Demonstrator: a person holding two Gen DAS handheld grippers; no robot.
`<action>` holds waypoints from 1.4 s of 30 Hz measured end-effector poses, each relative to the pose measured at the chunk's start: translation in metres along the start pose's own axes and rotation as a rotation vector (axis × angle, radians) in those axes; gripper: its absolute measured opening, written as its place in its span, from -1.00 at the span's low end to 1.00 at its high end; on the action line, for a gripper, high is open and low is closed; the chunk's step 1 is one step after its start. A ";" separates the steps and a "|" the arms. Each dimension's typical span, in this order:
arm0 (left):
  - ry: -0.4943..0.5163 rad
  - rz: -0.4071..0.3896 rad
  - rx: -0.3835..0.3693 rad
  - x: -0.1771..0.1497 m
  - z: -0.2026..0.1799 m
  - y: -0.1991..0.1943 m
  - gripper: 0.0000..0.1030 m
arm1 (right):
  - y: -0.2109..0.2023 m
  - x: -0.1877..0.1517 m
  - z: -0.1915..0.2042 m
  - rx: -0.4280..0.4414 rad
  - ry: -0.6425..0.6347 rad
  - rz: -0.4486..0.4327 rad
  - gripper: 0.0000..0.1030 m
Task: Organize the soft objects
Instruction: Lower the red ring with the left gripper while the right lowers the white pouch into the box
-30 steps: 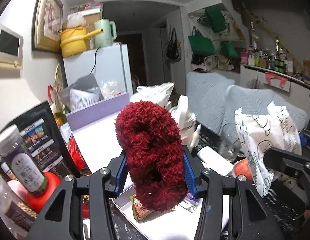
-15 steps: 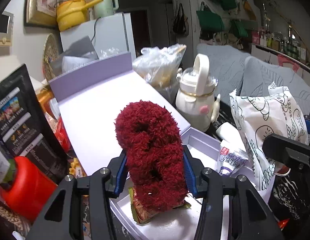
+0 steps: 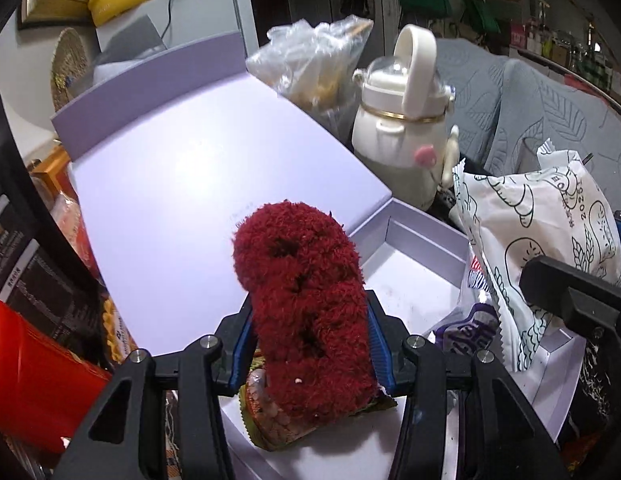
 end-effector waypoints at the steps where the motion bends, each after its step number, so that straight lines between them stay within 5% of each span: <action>1: 0.001 0.007 0.000 -0.001 0.000 0.002 -0.06 | 0.001 -0.001 -0.001 -0.001 -0.002 0.004 0.15; 19: 0.026 0.049 -0.002 -0.003 -0.006 0.012 -0.06 | 0.047 -0.018 -0.014 -0.045 -0.004 0.150 0.16; 28: 0.018 0.072 -0.048 -0.004 -0.009 0.011 -0.05 | 0.042 -0.016 -0.013 -0.083 -0.022 0.153 0.21; 42: -0.021 0.035 0.020 0.003 -0.004 -0.030 0.13 | -0.007 0.000 -0.006 -0.158 -0.061 0.084 0.34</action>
Point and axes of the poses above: each gripper's, at about its wrist camera, not at the fingertips, and y roughly the way its jaws point, z to its left, x to its top, the point moved 5 cm from there along y, roughly the way its jaws point, and after that the axes turned 2 degrees about -z, right-handed, at the moved point
